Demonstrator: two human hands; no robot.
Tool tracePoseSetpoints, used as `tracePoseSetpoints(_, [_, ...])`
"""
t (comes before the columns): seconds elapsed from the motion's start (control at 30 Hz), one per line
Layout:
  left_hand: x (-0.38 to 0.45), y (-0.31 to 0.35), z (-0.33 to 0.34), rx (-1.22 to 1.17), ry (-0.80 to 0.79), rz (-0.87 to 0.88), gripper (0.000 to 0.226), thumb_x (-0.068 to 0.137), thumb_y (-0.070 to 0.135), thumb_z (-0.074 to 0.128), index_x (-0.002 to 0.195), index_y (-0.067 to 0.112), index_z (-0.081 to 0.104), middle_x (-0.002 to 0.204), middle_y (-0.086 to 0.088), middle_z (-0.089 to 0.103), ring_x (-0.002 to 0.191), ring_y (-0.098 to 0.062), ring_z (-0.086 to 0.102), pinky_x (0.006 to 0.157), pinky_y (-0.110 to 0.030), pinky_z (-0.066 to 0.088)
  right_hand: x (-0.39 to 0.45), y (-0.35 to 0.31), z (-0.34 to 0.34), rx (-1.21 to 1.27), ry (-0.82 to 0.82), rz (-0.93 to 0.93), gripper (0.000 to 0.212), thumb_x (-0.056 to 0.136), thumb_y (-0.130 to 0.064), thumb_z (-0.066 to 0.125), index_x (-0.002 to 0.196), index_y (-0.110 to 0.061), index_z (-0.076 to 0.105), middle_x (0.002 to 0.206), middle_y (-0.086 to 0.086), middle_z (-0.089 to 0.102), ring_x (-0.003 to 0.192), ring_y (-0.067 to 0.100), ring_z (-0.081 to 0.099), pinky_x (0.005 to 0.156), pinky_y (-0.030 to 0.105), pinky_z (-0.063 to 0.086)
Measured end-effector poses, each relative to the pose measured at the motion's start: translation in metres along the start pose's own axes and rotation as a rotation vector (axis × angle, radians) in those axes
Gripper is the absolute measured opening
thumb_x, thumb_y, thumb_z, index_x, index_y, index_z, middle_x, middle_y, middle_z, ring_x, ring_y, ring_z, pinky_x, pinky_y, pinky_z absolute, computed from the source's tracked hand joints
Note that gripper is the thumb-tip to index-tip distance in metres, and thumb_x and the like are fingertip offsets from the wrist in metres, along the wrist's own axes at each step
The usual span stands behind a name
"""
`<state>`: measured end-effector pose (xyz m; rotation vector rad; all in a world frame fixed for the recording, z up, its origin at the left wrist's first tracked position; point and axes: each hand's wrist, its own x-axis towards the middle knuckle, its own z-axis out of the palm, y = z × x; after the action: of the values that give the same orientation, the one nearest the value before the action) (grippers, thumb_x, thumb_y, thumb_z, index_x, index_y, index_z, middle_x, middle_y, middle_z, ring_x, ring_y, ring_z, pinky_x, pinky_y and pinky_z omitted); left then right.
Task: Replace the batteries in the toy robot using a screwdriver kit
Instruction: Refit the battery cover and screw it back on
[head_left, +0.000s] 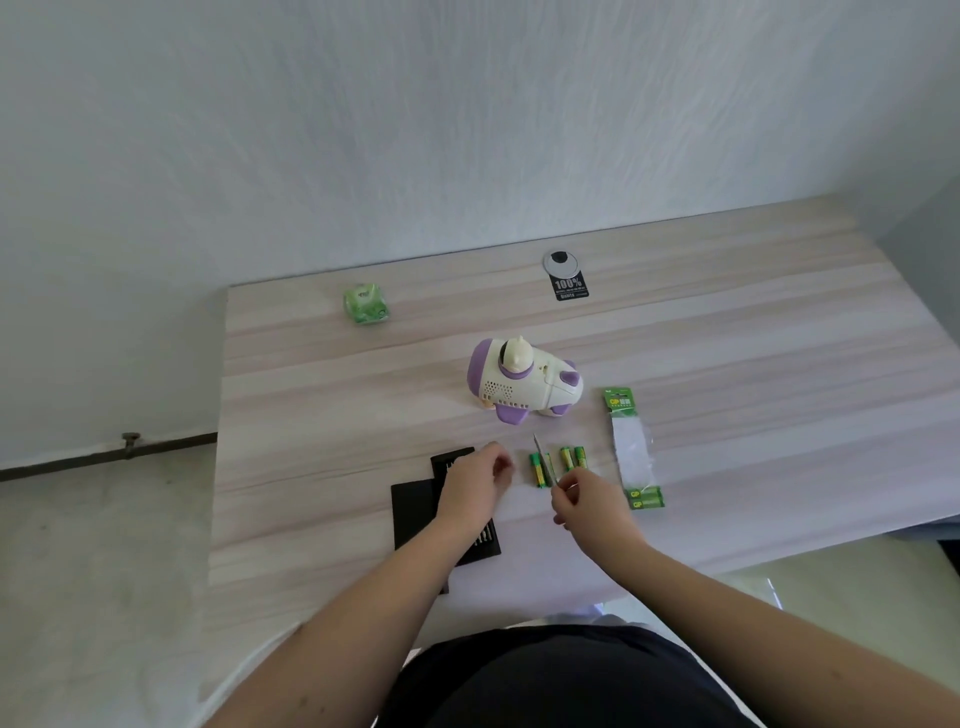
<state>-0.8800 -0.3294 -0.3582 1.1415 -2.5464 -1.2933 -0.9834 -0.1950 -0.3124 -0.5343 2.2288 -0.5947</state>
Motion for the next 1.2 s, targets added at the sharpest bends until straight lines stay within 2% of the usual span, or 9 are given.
tracePoseSetpoints(0.1, [-0.001,0.01,-0.016,-0.262,0.101,-0.121,0.007,0.085,0.015,0.07,0.084,0.02,0.064,0.079,0.005,0.067,0.075,-0.009,0.063,0.069,-0.014,0.048,-0.007,-0.009,-0.016,0.047,0.032,-0.068,0.008,0.093,-0.025,0.056,0.09,-0.018,0.059,0.075,-0.004,0.069,0.071,0.012,0.069,0.073,0.039,0.058])
tracePoseSetpoints(0.23, [-0.007,0.028,-0.034,-0.484,0.133,-0.138,0.014,0.081,0.015,0.075,0.082,0.025,0.064,0.08,0.002,0.072,0.079,-0.013,0.069,0.077,-0.026,0.056,-0.023,-0.021,-0.039,0.087,0.078,-0.159,0.007,0.092,-0.025,0.061,0.088,-0.02,0.059,0.073,-0.004,0.069,0.067,0.005,0.068,0.067,0.029,0.056])
tracePoseSetpoints(0.33, [-0.013,0.048,-0.049,-0.722,0.15,-0.141,0.014,0.083,0.01,0.073,0.093,0.018,0.067,0.082,-0.005,0.075,0.08,-0.017,0.072,0.078,-0.028,0.056,-0.036,-0.028,-0.054,0.137,0.081,-0.204,0.006,0.091,-0.025,0.063,0.087,-0.023,0.06,0.073,-0.005,0.07,0.066,0.001,0.068,0.064,0.019,0.052])
tracePoseSetpoints(0.47, [-0.018,0.083,-0.072,-1.049,0.202,-0.165,0.011,0.085,-0.001,0.067,0.089,0.009,0.071,0.079,-0.01,0.074,0.073,-0.015,0.07,0.071,-0.021,0.053,-0.049,-0.047,-0.073,0.202,0.11,-0.308,0.004,0.091,-0.021,0.064,0.088,-0.023,0.063,0.071,-0.006,0.071,0.065,-0.001,0.066,0.061,0.007,0.046])
tracePoseSetpoints(0.57, [-0.021,0.105,-0.089,-1.222,0.245,-0.193,0.011,0.087,-0.004,0.063,0.089,0.005,0.069,0.076,-0.008,0.073,0.069,-0.013,0.069,0.067,-0.018,0.053,-0.055,-0.063,-0.088,0.306,0.127,-0.37,0.008,0.092,-0.013,0.063,0.093,-0.021,0.064,0.077,-0.004,0.072,0.066,-0.001,0.066,0.06,0.003,0.043])
tracePoseSetpoints(0.77, [-0.027,0.135,-0.112,-1.321,0.302,-0.183,0.009,0.091,0.006,0.06,0.088,0.004,0.068,0.082,-0.008,0.074,0.077,-0.018,0.071,0.067,-0.023,0.056,-0.066,-0.084,-0.115,0.422,0.172,-0.481,0.018,0.09,-0.009,0.064,0.089,-0.027,0.065,0.073,-0.008,0.071,0.068,0.004,0.068,0.063,0.008,0.047])
tracePoseSetpoints(0.83, [-0.029,0.143,-0.116,-1.305,0.317,-0.177,0.013,0.094,0.009,0.057,0.09,0.003,0.069,0.084,-0.01,0.074,0.078,-0.019,0.072,0.067,-0.024,0.057,-0.068,-0.087,-0.121,0.429,0.181,-0.507,0.021,0.089,-0.008,0.065,0.089,-0.029,0.066,0.074,-0.01,0.071,0.07,0.006,0.068,0.064,0.009,0.048])
tracePoseSetpoints(0.97, [-0.033,0.158,-0.118,-1.272,0.331,-0.158,0.02,0.097,0.013,0.053,0.098,-0.002,0.067,0.089,-0.011,0.074,0.078,-0.019,0.072,0.066,-0.024,0.056,-0.07,-0.089,-0.13,0.411,0.233,-0.535,0.021,0.088,-0.011,0.067,0.089,-0.032,0.067,0.079,-0.012,0.071,0.077,0.013,0.069,0.07,0.022,0.053])
tracePoseSetpoints(1.2, [-0.041,0.179,-0.117,-1.225,0.344,-0.123,0.019,0.097,0.014,0.053,0.091,0.005,0.069,0.089,-0.012,0.075,0.082,-0.024,0.072,0.069,-0.027,0.058,-0.077,-0.089,-0.151,0.461,0.28,-0.554,0.021,0.088,-0.014,0.067,0.085,-0.035,0.067,0.077,-0.011,0.071,0.074,0.013,0.069,0.07,0.025,0.052])
